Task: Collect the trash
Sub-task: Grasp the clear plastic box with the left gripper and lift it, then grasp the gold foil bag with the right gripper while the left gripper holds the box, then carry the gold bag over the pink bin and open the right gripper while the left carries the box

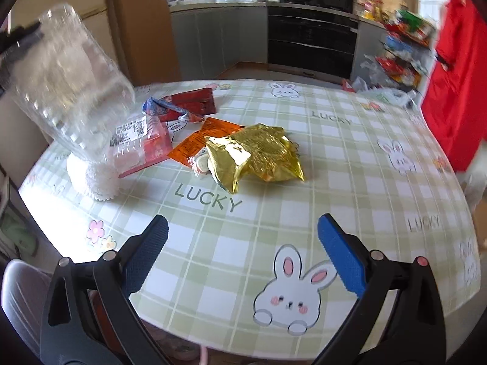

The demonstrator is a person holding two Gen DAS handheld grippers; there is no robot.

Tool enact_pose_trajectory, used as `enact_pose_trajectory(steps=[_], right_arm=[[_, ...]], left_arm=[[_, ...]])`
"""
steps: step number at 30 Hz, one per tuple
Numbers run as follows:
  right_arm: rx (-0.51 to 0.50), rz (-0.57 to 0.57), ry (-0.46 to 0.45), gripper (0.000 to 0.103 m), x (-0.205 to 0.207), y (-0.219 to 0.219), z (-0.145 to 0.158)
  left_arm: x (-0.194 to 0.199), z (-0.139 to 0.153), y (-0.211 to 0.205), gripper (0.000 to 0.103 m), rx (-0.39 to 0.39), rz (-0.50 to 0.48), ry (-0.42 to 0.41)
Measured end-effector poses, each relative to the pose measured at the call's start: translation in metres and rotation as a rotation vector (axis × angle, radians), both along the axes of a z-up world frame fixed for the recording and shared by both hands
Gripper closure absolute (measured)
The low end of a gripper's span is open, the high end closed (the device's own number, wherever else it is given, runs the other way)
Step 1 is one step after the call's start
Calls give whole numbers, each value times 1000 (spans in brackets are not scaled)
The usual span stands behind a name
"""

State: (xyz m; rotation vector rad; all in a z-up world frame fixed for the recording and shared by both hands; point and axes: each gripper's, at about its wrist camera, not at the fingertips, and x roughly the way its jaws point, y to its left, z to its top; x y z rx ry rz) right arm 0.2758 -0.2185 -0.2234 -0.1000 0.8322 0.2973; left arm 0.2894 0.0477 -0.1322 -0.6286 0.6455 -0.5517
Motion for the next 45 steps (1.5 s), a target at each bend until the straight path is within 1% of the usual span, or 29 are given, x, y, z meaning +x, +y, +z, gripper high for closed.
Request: enact_pose_trajectory(steps=[2,4,5,7,9,12,14,15,17,18,20,21,23,25,27,28,33,36,39,45], right_arm=[[-57,59,-8,9,15,11,-4],[-110,105,0,17,28,22,-9],[-144,126,2,17,37,29,-12],[-211,151,5,22,53,40,-19],[-258,175,32,22,72,52,-27],[-336,198,59,22,95,69,-40],[-370,213,99,17,109,77,-50],[-394,220,121,11,115,80,-56],[-417,215,163,10,127,81,-65],[-411,203,175,10,132,80,-68],[-359,185,213,13,139,74,-70],[-344,174,218,19,141,73,-70],[-324,163,214,25,142,71,-66],[-306,178,199,33,138,70,-58],[-284,187,188,35,131,67,-49],[-268,184,179,40,128,65,-45],[-182,153,132,42,106,50,-24],[-113,130,105,42,90,41,-10],[-67,128,70,42,71,37,6],[44,147,-19,42,8,34,47]], left_arm=[[-15,10,13,92,52,52,-60],[-31,14,26,92,85,101,-95],[-40,15,35,92,90,131,-101],[-54,13,50,92,75,180,-104],[-66,9,65,92,59,221,-93],[-78,1,81,92,67,263,-73],[-84,-5,92,92,58,280,-54],[-87,-8,98,92,51,285,-45],[-93,-13,105,92,38,297,-30],[-95,-15,107,92,39,298,-30],[-100,-17,108,92,56,300,-29],[-101,-19,107,92,65,300,-29],[-103,-21,107,92,72,299,-26],[-103,-25,106,92,68,295,-21],[-104,-28,104,92,66,290,-19],[-103,-30,102,92,64,287,-16],[-106,-35,90,92,57,264,-7],[-109,-34,86,92,60,253,-9],[-113,-30,81,92,63,242,-14],[-127,-21,70,92,66,213,-14]])
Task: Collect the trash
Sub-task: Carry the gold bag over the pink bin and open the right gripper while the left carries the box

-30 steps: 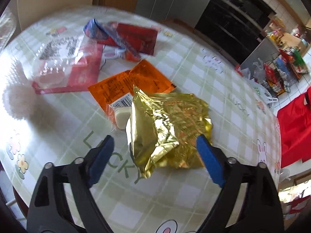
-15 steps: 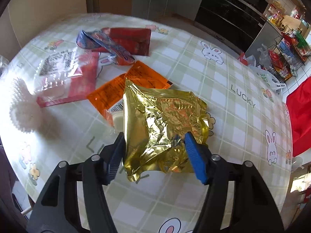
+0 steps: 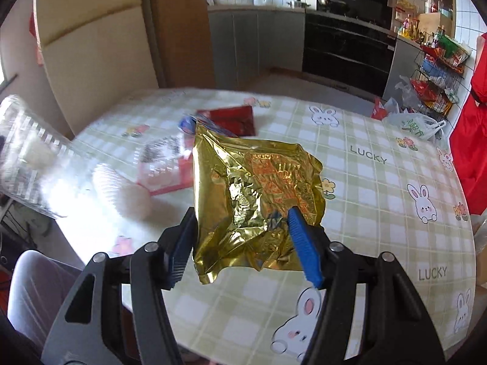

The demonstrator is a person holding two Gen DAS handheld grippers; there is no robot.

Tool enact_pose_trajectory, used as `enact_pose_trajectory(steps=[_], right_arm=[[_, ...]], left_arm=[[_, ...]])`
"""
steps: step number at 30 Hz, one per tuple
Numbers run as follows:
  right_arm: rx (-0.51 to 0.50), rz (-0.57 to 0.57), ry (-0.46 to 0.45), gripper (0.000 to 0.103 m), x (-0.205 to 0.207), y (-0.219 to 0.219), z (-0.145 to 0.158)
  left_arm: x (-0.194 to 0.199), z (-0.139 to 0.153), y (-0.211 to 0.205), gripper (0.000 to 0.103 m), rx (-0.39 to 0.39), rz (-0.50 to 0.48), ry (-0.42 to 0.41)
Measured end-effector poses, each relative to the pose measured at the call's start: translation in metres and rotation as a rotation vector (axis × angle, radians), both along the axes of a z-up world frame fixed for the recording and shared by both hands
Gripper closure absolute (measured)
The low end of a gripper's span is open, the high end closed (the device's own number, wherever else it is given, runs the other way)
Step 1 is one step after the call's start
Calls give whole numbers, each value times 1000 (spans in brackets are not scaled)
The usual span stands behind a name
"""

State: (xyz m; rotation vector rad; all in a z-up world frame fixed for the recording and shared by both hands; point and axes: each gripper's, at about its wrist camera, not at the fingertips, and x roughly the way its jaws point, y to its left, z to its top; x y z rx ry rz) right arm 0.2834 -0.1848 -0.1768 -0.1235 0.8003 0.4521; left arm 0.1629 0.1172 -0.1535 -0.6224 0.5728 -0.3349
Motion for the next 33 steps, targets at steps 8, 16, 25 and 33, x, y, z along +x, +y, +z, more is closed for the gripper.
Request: enact_pose_trajectory(steps=[8,16,25,33], right_arm=[[163,40,-50,42,-95,8,43],[312,53,-1,41,-198,15,37],[329,114,144,40,-234,35,-6],[316,109,187,37,-222,38,-21]], left_arm=[[-43,23,-15,92,25,-32,-32],[-103,41,-20,92,55,-38,-68],[-142,35,-32,92,68,-61,-76],[-128,25,-33,92,57,-77,-56]])
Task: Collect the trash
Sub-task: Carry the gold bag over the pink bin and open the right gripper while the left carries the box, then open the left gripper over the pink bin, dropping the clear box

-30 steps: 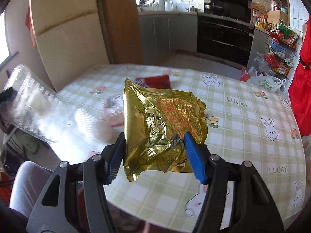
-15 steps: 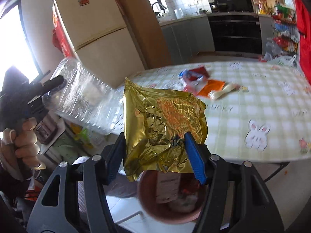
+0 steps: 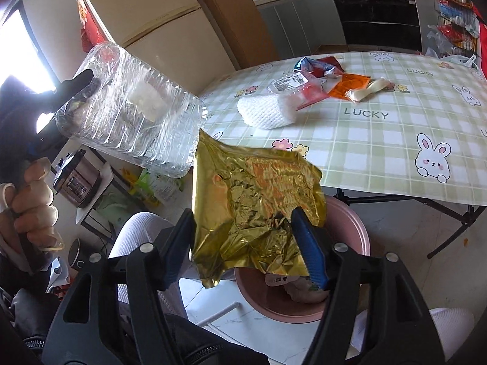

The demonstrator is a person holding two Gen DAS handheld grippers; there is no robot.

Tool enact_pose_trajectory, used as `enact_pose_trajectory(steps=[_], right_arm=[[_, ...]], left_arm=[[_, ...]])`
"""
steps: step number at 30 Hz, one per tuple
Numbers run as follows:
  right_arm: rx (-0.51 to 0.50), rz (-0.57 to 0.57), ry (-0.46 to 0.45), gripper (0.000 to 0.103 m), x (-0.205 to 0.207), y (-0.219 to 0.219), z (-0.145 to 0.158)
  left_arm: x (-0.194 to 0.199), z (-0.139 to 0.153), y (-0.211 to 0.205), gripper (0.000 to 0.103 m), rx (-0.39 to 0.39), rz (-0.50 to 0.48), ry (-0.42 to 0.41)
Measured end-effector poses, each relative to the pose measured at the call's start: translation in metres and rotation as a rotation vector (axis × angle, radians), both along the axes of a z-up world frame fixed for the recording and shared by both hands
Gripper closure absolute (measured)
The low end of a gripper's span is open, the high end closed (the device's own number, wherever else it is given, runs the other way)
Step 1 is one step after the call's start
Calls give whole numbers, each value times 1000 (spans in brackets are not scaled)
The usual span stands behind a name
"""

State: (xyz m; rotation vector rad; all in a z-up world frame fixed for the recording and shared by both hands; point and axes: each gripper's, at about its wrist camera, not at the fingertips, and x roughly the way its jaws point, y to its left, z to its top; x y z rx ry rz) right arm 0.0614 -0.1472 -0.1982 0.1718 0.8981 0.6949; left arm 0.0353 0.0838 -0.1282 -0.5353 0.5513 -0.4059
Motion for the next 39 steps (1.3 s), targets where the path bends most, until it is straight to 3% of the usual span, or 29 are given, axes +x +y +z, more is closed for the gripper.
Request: enact_pose_trajectory(steps=[9,17,22,28,39], right_arm=[[-13,-27,15,27,10,0,-8],[-22,-184,-75,6,11,-24,10],[-72,-292,-162,6,9,-37,29],[-85,-344,-226,6,6,-47,42],[-92,-387,-192,6,11,-55,31]], left_arm=[[18,-16,-3,92,-4,-20,49],[19,-21,-12,92,2,-57,63],[18,-22,-21,92,11,-88,67],[21,-30,-36,92,24,-146,99],[45,-66,-69,91,38,-241,204]])
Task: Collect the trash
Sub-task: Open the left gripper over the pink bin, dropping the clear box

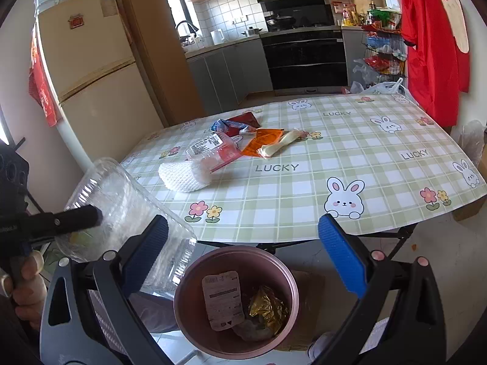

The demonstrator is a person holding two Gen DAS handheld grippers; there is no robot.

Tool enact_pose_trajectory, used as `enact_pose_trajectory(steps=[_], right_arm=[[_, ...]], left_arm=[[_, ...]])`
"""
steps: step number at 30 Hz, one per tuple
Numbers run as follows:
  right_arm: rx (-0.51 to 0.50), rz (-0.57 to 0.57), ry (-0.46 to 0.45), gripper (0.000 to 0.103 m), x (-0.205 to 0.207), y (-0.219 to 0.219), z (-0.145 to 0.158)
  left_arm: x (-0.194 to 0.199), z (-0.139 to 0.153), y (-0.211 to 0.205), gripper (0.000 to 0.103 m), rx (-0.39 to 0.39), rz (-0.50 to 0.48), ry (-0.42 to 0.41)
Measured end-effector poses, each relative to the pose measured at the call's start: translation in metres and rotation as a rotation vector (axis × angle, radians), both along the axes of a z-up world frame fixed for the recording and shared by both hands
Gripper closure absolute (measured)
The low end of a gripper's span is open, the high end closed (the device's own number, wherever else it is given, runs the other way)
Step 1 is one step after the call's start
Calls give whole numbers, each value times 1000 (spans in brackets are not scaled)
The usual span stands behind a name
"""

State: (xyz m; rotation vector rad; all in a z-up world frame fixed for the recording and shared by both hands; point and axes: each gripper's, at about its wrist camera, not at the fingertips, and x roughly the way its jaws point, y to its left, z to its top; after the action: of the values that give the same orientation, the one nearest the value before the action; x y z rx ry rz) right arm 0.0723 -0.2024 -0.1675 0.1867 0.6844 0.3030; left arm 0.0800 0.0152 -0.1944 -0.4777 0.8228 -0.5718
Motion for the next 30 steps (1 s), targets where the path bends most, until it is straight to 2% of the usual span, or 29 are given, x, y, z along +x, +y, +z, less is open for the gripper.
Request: enact_pose_trajectory(steps=[3,5,6,8,12,23,30], right_arm=[[5,-12,3,6,0,-3,-1],[5,-14,3,6,1,-4,-2],[6,-13,3,6,0,-4,-2],[7,-11,7,6,1,-4,-3],[3,-9,5,6,0,-3,-3],[-6,-17,-7,6,-3,-2,0],[-22,-19,-15,6,-3,1,0]], left_arm=[[6,-7,-8,91,37,-7,22],[8,-10,-10,72,43,-10,33],[7,-10,-10,56,41,-8,32],[8,-11,-7,47,40,6,33],[5,-7,5,34,53,59,13],[-7,5,33,23,129,199,-62],[-7,2,56,22,143,285,-54]])
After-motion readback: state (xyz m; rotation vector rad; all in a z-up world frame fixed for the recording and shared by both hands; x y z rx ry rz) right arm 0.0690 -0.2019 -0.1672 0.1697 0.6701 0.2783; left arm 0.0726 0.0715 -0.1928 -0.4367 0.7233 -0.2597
